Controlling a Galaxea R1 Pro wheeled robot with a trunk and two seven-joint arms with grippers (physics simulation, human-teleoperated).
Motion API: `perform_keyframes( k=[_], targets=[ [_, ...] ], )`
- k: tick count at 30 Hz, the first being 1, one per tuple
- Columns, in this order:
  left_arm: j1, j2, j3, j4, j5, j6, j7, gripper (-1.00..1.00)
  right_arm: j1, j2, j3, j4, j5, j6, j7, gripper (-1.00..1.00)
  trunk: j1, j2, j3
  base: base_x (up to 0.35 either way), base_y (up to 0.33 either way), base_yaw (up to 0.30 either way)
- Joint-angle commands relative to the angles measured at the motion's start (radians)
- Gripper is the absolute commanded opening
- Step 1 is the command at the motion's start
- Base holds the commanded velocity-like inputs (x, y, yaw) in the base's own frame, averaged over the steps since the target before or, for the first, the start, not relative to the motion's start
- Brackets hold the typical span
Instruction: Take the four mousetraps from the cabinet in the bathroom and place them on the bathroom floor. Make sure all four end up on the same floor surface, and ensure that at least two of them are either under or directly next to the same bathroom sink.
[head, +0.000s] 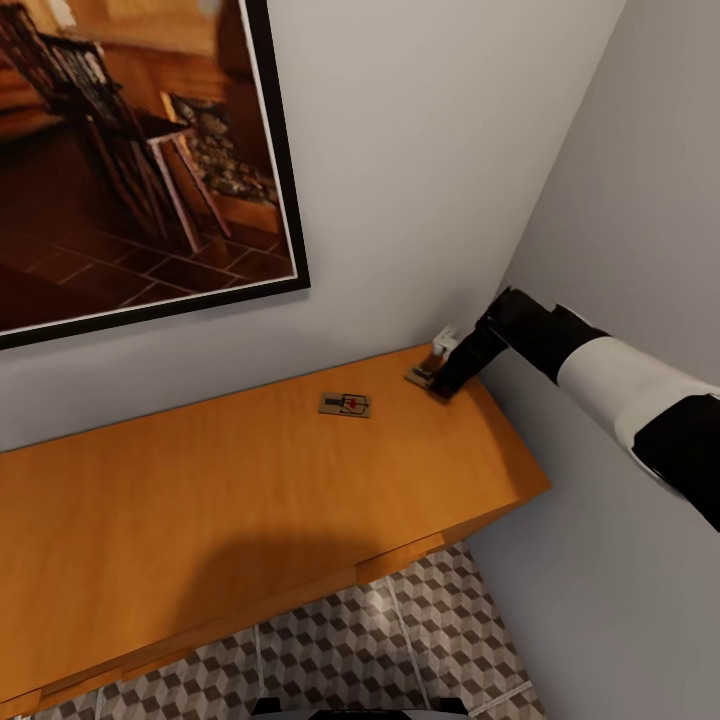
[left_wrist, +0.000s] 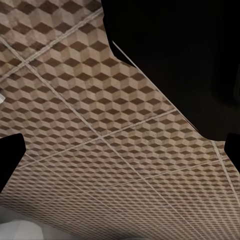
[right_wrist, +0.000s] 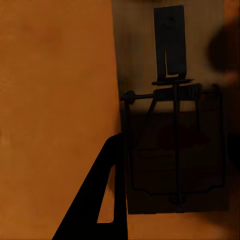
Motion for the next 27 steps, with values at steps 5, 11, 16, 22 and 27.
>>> perform_keyframes(
  k=[5, 11, 16, 22, 27],
  targets=[
    [-0.002, -0.001, -0.008, 0.004, 0.009, -0.005, 0.002, 1.00, -0.001, -0.005, -0.012, -0.028, -0.006, 0.036, -0.004, -1.00, 0.000, -0.002, -0.001, 0.000, 0.000, 0.000],
    [-0.002, -0.001, -0.008, 0.004, 0.009, -0.005, 0.001, 1.00, -0.001, -0.007, -0.016, -0.059, -0.006, 0.064, -0.004, -1.00, 0.000, -0.002, -0.001, 0.000, 0.000, 0.000],
    [-0.002, -0.001, -0.008, 0.004, 0.009, -0.005, 0.000, 1.00, -0.011, -0.010, -0.018, -0.082, -0.006, 0.091, -0.005, -1.00, 0.000, -0.002, -0.001, 0.000, 0.000, 0.000],
    [-0.002, -0.001, -0.008, 0.004, 0.009, -0.005, 0.000, 1.00, -0.039, -0.015, -0.018, -0.091, -0.005, 0.102, -0.005, -1.00, 0.000, -0.002, -0.001, 0.000, 0.000, 0.000],
    [-0.002, -0.001, -0.008, 0.004, 0.009, -0.006, 0.000, 1.00, -0.050, -0.016, -0.018, -0.093, -0.004, 0.147, -0.005, -1.00, 0.000, -0.002, -0.001, 0.000, 0.000, 0.000]
  ],
)
